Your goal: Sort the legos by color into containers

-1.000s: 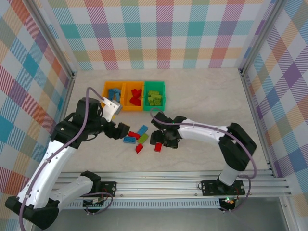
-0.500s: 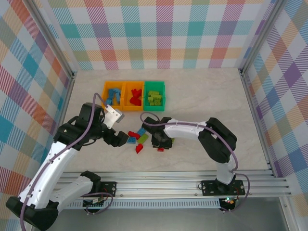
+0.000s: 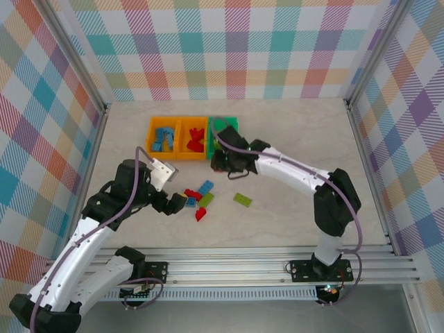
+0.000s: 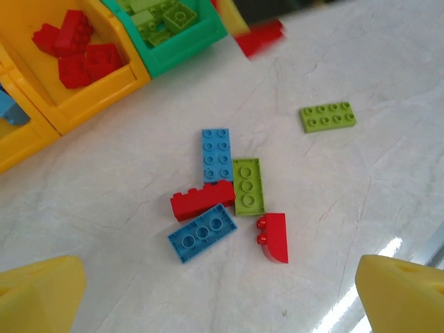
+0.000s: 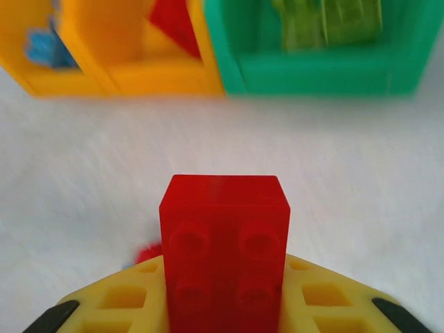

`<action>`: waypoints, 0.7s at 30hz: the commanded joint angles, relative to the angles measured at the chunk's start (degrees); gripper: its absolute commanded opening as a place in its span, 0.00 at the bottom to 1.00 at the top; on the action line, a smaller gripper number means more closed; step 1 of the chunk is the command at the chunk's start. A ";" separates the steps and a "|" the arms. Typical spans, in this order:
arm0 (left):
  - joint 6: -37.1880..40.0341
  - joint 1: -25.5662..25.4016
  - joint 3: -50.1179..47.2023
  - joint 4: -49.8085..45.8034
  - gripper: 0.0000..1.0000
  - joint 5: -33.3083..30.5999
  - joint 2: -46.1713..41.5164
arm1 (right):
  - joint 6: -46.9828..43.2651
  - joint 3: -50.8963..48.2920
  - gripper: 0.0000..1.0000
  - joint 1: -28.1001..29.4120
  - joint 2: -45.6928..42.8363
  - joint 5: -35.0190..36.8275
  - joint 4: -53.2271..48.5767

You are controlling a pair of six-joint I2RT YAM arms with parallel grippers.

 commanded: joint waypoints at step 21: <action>-1.07 -0.02 -1.19 1.68 1.00 -9.59 -2.96 | -17.81 72.17 0.52 -4.28 46.49 -0.30 -21.07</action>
